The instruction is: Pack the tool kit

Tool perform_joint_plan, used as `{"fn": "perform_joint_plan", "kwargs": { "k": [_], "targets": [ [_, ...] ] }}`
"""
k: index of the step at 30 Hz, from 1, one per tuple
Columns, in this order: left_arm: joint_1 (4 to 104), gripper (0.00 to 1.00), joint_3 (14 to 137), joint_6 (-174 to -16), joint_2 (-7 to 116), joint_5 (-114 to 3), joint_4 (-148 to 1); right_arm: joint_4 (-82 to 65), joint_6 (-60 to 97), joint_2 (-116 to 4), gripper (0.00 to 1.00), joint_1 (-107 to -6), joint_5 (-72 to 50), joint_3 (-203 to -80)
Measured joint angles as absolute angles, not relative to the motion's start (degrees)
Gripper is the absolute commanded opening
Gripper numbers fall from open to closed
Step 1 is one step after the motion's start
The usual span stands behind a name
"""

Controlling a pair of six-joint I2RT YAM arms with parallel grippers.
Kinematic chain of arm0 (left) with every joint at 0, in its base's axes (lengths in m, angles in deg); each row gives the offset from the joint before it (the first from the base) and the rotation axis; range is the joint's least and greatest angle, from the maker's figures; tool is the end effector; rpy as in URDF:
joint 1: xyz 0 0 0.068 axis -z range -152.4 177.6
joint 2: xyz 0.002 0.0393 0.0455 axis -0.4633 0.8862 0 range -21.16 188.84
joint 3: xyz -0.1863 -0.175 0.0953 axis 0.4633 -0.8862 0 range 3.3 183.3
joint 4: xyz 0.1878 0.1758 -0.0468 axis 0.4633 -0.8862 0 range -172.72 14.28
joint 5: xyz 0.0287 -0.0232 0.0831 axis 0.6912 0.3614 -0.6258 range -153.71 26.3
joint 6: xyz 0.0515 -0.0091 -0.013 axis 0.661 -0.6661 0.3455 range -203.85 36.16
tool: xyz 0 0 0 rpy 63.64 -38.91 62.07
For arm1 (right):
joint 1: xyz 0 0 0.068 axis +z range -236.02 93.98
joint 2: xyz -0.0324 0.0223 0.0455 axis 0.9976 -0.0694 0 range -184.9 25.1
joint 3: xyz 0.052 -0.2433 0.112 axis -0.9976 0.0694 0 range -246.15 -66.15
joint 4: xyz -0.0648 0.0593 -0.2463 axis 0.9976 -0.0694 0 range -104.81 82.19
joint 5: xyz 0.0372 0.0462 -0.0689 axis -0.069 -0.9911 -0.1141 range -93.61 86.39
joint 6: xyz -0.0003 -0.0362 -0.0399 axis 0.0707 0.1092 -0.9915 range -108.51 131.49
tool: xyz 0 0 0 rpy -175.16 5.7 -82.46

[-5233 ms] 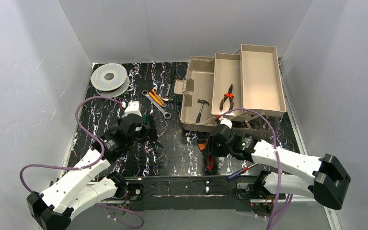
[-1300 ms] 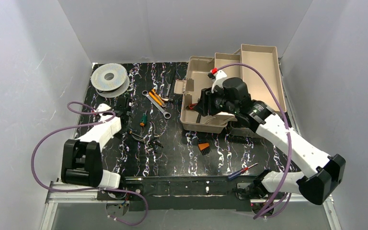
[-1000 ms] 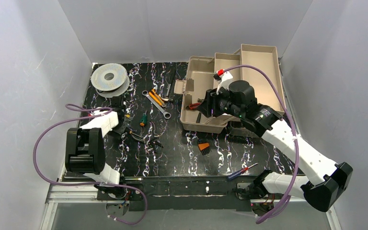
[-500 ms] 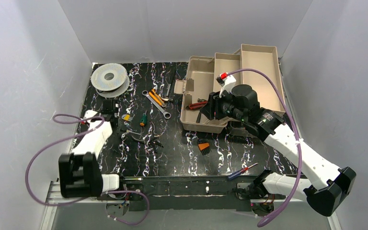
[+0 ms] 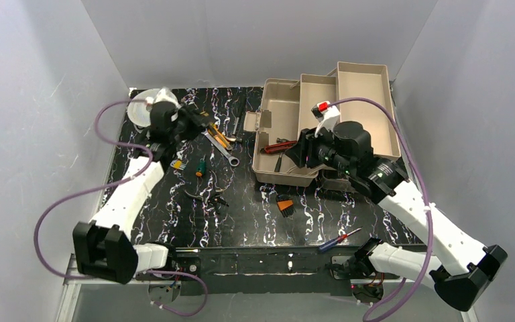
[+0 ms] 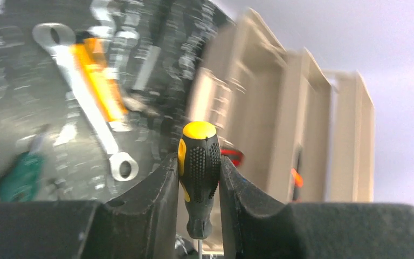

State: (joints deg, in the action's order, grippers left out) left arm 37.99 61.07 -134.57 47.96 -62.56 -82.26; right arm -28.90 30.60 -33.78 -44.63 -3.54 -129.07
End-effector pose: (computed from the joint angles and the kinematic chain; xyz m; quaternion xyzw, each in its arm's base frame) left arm 0.2775 -0.0515 0.3372 -0.2732 0.7609 -0.3062 0.5027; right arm 0.1715 0.1511 0.3846 -0.1550 0.7891 0.2991 0.5137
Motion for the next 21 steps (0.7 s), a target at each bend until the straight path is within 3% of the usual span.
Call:
{"fn": "perform_joint_plan", "kwargs": {
  "k": [10,21],
  "targets": [
    [48.6,0.0,82.0,-123.3,71.4,-38.3,-75.1,-30.5,30.6,-28.8,0.48,-44.6,-0.7,-129.0],
    [57.1,0.0,94.8,-114.6,91.1,-38.0,-84.8,-32.1,30.6,-27.5,0.48,-44.6,0.8,-128.5]
  ]
}}
